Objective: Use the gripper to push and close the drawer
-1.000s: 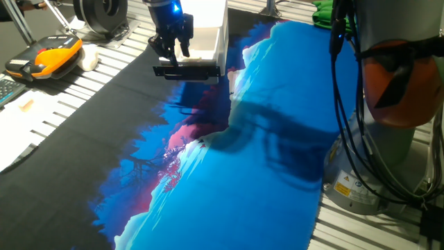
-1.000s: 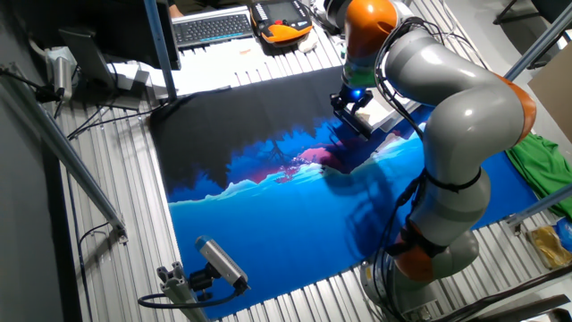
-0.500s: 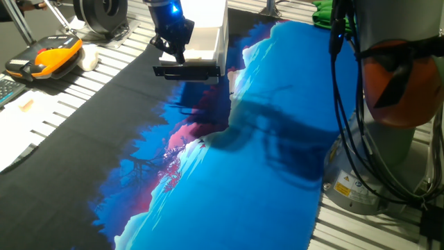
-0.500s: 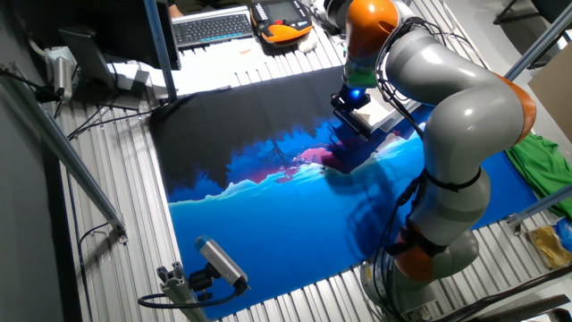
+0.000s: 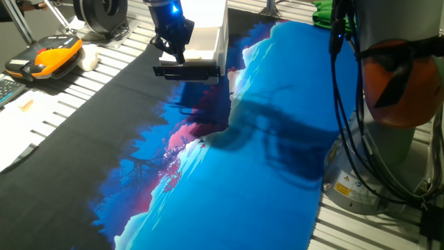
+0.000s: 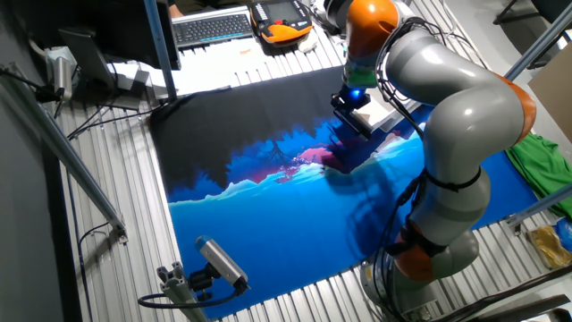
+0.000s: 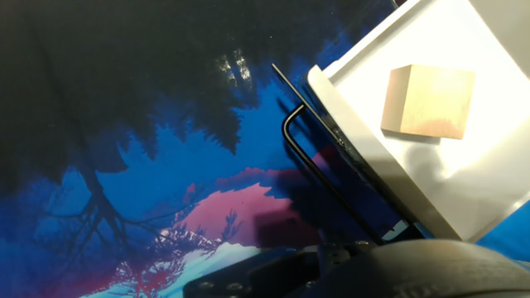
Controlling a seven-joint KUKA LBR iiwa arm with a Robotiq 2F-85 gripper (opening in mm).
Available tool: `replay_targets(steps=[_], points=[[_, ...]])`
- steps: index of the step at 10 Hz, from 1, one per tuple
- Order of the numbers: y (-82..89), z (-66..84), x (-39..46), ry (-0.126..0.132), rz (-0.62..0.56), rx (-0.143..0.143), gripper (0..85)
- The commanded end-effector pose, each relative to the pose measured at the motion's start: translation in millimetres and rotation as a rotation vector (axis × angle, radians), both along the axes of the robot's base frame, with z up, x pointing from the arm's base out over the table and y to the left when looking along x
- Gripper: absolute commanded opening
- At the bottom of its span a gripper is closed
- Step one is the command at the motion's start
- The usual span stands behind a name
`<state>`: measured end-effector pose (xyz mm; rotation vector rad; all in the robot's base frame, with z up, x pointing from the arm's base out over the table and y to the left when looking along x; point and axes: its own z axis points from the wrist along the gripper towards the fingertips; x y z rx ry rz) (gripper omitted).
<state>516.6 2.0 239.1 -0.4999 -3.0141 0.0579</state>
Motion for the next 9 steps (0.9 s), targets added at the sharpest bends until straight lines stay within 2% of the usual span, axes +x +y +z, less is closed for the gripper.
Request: replay_targets(steps=[1, 4, 5, 6, 7, 8, 9], points=[[-0.1, 0.0, 0.1, 0.000, 0.000, 0.000, 0.0], [0.4, -0.9, 0.3, 0.000, 0.000, -0.005, 0.0], [0.7, -1.6, 0.4, -0.001, 0.003, -0.015, 0.0], [1.9, -2.8, 0.6, -0.004, 0.017, -0.050, 0.0], [2.6, -4.1, 1.0, -0.006, 0.026, -0.070, 0.0], [3.0, -4.8, 1.4, -0.007, 0.029, -0.083, 0.0], [3.0, -5.1, 1.8, -0.006, 0.031, -0.083, 0.0]])
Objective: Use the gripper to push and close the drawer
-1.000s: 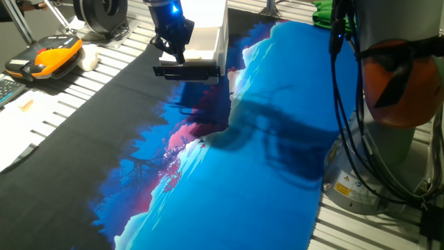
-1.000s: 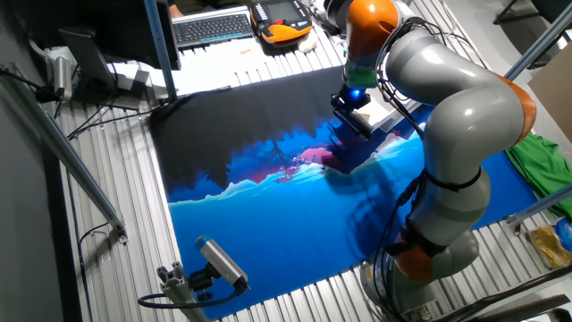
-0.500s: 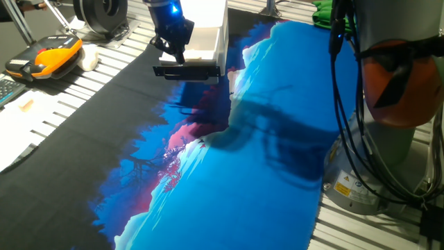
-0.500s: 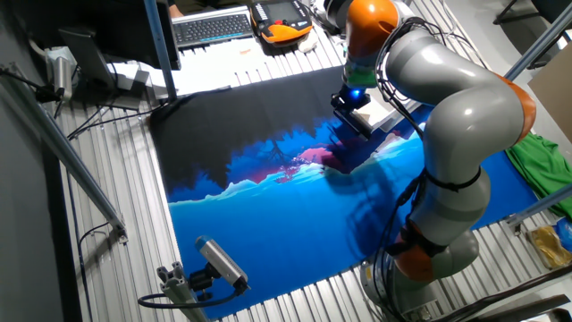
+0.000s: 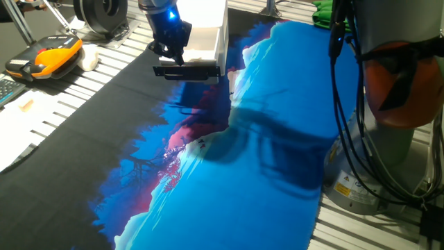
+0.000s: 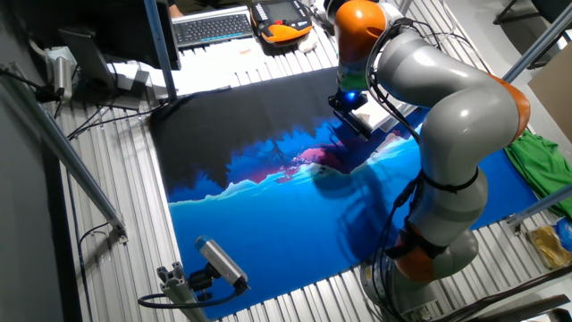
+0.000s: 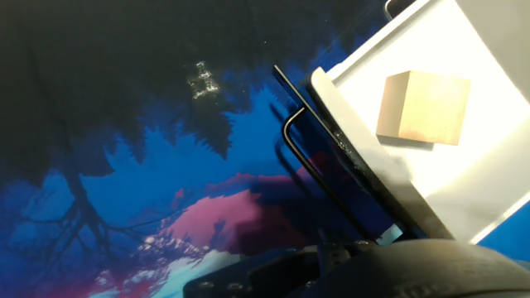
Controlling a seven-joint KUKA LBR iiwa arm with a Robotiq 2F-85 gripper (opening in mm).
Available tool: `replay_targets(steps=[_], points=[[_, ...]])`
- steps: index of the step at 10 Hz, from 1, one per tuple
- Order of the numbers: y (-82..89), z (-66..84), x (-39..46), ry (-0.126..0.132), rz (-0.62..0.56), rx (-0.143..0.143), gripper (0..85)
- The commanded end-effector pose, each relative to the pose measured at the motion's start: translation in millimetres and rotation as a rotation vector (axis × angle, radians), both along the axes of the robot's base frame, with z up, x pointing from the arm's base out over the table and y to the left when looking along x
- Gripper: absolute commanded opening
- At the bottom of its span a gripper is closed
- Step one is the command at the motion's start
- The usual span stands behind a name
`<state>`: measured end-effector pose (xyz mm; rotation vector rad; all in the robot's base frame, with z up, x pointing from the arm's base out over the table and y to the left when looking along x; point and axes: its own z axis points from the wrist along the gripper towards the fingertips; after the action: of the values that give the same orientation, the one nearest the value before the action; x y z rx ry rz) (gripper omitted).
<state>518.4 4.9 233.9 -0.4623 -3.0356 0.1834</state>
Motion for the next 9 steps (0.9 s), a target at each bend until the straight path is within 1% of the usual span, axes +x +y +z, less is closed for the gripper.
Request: replay_targets(steps=[1, 4, 6, 9], points=[[0.3, -0.9, 0.6, -0.002, 0.001, 0.001, 0.0], [1.0, -5.6, 3.6, -0.004, 0.001, -0.003, 0.0], [1.4, -6.6, 4.1, -0.006, 0.002, -0.010, 0.0], [2.3, -9.2, 5.7, -0.006, 0.001, -0.009, 0.0]])
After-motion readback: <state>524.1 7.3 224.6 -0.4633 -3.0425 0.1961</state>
